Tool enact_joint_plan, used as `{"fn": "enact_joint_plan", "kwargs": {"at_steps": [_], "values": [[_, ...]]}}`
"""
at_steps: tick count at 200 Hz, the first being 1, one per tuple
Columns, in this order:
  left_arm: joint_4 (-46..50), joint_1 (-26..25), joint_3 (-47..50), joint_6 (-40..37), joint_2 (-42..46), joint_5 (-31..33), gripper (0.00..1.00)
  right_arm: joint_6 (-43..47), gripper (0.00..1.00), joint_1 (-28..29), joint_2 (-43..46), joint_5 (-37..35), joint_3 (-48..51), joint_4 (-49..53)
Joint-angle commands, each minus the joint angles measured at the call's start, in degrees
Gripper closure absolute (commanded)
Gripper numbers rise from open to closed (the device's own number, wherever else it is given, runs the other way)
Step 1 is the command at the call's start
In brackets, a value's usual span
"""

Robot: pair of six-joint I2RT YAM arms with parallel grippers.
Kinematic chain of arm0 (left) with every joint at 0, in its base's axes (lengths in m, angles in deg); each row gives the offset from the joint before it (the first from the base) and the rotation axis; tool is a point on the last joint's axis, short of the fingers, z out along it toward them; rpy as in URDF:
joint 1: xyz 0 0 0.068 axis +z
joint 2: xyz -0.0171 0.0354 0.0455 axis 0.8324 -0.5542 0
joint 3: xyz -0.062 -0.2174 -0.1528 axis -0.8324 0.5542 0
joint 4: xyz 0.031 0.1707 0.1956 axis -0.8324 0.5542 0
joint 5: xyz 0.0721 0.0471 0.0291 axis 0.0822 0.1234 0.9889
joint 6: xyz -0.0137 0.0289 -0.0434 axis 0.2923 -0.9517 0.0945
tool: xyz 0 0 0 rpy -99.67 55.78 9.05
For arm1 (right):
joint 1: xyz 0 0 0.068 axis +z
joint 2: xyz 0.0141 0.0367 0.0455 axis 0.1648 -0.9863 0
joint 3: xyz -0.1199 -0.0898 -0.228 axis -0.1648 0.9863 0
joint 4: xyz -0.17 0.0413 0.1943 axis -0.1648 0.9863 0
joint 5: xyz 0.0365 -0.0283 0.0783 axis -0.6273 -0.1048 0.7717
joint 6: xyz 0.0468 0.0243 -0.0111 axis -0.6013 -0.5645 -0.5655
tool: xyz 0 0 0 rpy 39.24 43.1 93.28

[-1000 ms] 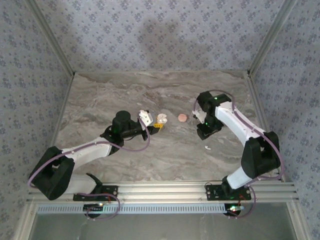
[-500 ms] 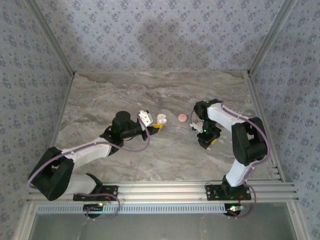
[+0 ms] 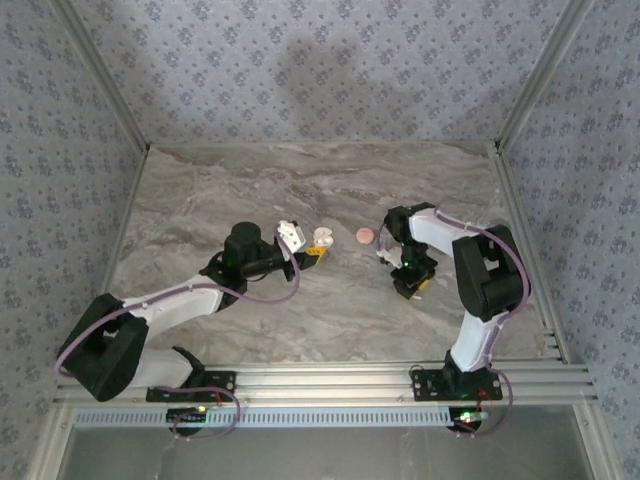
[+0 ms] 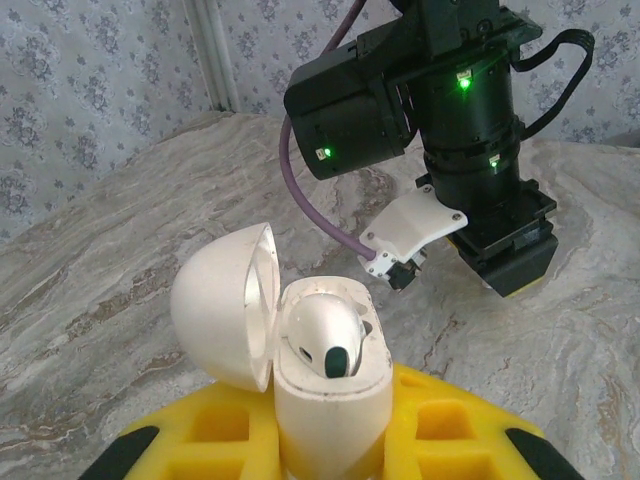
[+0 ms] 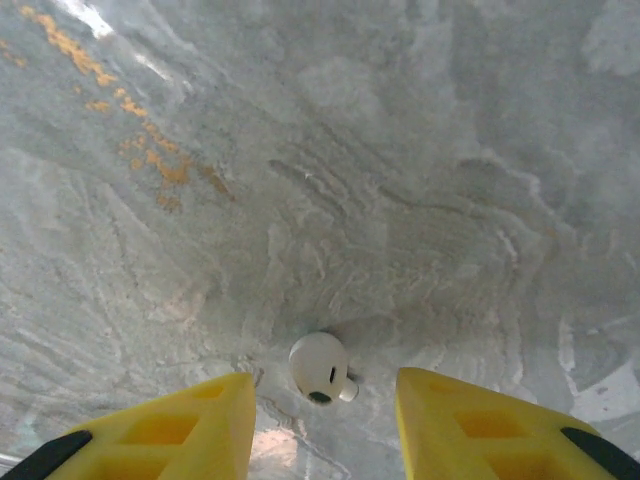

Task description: Insert wireless bluetooth earbuds into charging case

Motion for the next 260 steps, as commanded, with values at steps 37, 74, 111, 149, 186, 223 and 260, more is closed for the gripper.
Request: {"fn": "enact_joint_plan", "kwargs": {"at_steps": [37, 74, 111, 149, 186, 223, 260], "values": [[-0.5, 0.1, -0.1, -0.1, 1.0, 0.7, 0.83, -2.6, 0.62, -1.5, -3.0, -4.5, -0.8, -3.0], [-0.3, 0.2, -0.2, -0.1, 0.9, 1.1, 0.83, -4.0, 0.63, -3.1, -2.8, -7.7, -2.5, -3.2], [-0.2, 0.2, -0.1, -0.1, 0.9, 1.2, 0.83, -5.9, 0.59, -4.5, -0.2, -6.5, -3.7, -1.9], [-0.1, 0.2, -0.2, -0.2, 0.8, 1.1, 0.83, -5.1, 0.56, -5.5, 1.8, -4.5, -3.3, 1.1], [-0.2, 0.2, -0.3, 0.0, 0.6, 0.9, 0.83, -6.3, 0.57, -5.7, 0.2, -1.5, -3.4, 2.6], [0.0, 0.2, -0.4, -0.1, 0.6, 0.8, 0.83, -7.3, 0.59, -6.0, -1.8, -0.3, -3.0, 1.8], [0.2, 0.2, -0.5, -0.4, 0.5, 0.8, 0.83, -7.7, 0.61, -6.1, -3.4, -1.2, -2.3, 1.3]]}}
